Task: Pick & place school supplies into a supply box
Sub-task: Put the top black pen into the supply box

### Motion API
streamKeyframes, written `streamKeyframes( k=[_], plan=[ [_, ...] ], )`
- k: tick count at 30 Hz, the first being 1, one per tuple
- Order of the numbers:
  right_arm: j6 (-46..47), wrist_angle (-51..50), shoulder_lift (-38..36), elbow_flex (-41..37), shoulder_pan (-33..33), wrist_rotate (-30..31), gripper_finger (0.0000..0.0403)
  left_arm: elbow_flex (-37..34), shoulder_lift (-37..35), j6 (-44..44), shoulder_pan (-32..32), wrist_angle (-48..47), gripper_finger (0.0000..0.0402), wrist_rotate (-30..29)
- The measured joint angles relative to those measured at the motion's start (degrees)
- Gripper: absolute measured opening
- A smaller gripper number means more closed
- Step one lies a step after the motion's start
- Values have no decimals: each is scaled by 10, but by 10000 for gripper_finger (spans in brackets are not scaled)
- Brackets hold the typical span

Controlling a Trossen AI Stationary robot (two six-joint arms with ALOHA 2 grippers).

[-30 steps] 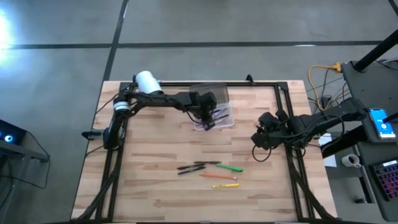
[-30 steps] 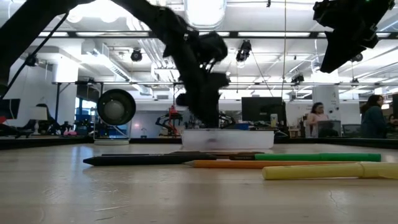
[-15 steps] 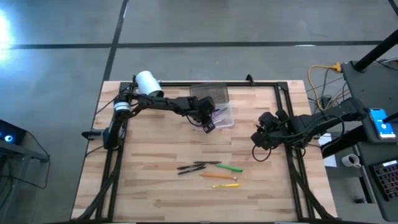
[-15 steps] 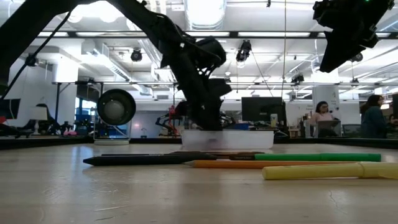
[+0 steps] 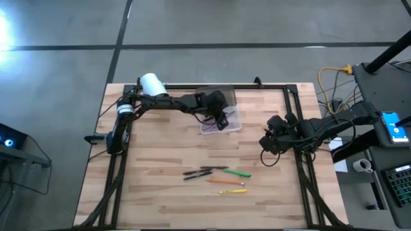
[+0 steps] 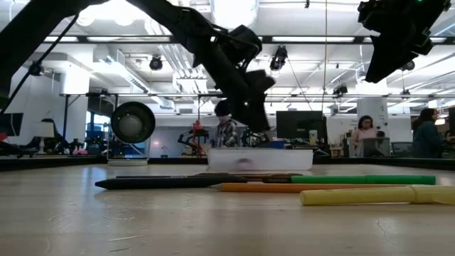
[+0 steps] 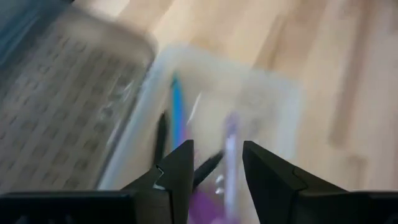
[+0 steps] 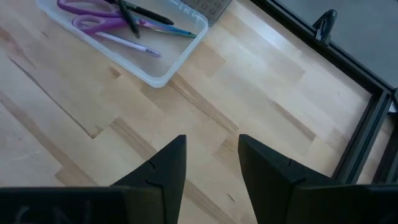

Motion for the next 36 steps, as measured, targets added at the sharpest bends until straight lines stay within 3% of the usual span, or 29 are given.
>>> streamKeyframes(
  k=[8, 23, 30, 36],
  plan=[
    [5, 0, 0, 0, 0, 0, 137, -32, 0, 10, 8, -73, 122, -32],
    [20, 0, 0, -10, 0, -2, 137, -27, -3, 14, 12, -59, 122, -30],
    [18, 0, 0, -10, 0, -11, 137, -26, -45, 65, -5, -165, 122, 59],
    [0, 0, 0, -10, 0, -14, 137, -44, -89, 169, -55, -238, 122, 74]
  ],
)
